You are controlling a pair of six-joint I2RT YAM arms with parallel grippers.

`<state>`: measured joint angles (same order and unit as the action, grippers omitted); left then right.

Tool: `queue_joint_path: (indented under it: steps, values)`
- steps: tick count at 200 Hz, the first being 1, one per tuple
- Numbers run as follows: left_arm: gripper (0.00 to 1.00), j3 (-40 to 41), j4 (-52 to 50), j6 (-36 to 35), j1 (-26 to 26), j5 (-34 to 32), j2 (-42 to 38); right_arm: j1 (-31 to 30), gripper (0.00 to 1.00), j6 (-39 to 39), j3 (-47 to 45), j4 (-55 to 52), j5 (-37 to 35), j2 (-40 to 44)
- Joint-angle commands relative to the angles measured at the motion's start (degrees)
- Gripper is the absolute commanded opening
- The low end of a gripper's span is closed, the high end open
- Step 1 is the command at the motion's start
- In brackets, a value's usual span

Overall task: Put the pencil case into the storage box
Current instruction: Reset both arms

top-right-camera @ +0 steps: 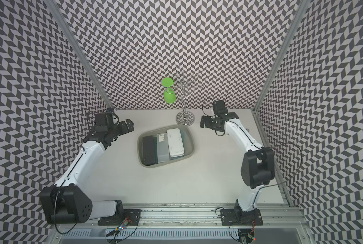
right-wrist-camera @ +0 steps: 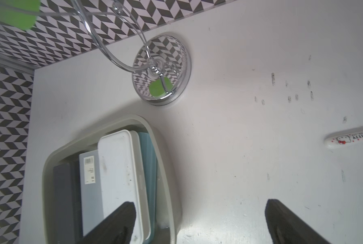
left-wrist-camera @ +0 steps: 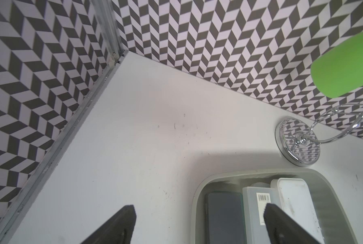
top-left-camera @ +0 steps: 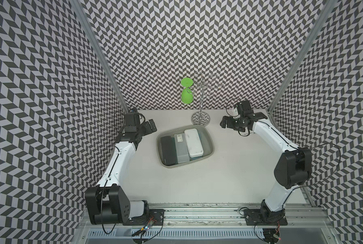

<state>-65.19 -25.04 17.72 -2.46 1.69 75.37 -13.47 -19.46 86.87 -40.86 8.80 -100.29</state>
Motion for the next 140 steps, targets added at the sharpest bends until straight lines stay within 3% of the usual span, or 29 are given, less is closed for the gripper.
queue_joint_path:
  steps: [1, 24, 51, 68, 86, 113, 140]
  values:
    - [1.0, 3.56, 6.2, 2.84, -1.5, 1.77, -3.58, 3.25, 0.99, 1.37, -7.92, 8.72, 0.16, 4.86]
    - [1.0, 9.63, 14.75, 0.62, -1.66, 0.35, -5.48, 6.26, 0.99, 3.22, -18.63, 19.77, -3.86, 9.0]
    - [1.0, 21.42, 32.56, -4.53, -1.8, -1.46, -7.57, 7.43, 1.0, 8.6, -31.94, 39.36, -11.91, 12.98]
    - [1.0, 25.72, 38.6, -4.45, -1.85, -4.08, -5.77, 7.58, 0.99, 9.16, -35.02, 46.0, -16.46, 11.94]
    - [1.0, 28.93, 43.62, -1.81, -2.43, -6.04, -2.57, 7.79, 1.0, 9.74, -37.21, 53.53, -16.42, 10.53]
    - [1.0, 30.38, 50.54, -0.13, -3.34, -2.49, -1.33, 7.85, 1.0, 9.78, -38.1, 58.63, -19.04, 10.38]
    - [1.0, 22.83, 48.29, -3.04, -2.75, -0.47, -5.1, 8.02, 0.99, 8.08, -35.06, 54.22, -16.33, 16.61]
